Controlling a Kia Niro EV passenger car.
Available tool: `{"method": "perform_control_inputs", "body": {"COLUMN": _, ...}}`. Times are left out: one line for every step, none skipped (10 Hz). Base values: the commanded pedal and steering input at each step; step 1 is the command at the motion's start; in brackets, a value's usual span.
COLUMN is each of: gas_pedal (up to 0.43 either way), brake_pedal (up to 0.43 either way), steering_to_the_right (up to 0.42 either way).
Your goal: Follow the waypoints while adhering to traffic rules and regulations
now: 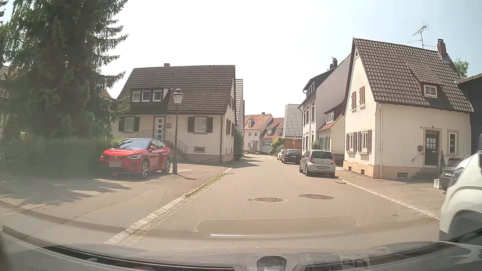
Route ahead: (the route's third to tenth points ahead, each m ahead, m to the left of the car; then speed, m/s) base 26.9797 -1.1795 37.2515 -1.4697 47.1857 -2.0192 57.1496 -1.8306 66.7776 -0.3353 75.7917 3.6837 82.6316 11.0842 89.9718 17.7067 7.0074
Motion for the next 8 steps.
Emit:
{"method": "perform_control_inputs", "body": {"gas_pedal": 0.098, "brake_pedal": 0.0, "steering_to_the_right": 0.053}}
{"method": "perform_control_inputs", "body": {"gas_pedal": 0.098, "brake_pedal": 0.0, "steering_to_the_right": 0.049}}
{"method": "perform_control_inputs", "body": {"gas_pedal": 0.098, "brake_pedal": 0.0, "steering_to_the_right": 0.046}}
{"method": "perform_control_inputs", "body": {"gas_pedal": 0.098, "brake_pedal": 0.0, "steering_to_the_right": 0.044}}
{"method": "perform_control_inputs", "body": {"gas_pedal": 0.098, "brake_pedal": 0.0, "steering_to_the_right": 0.042}}
{"method": "perform_control_inputs", "body": {"gas_pedal": 0.098, "brake_pedal": 0.0, "steering_to_the_right": 0.04}}
{"method": "perform_control_inputs", "body": {"gas_pedal": 0.098, "brake_pedal": 0.0, "steering_to_the_right": 0.034}}
{"method": "perform_control_inputs", "body": {"gas_pedal": 0.098, "brake_pedal": 0.0, "steering_to_the_right": 0.026}}
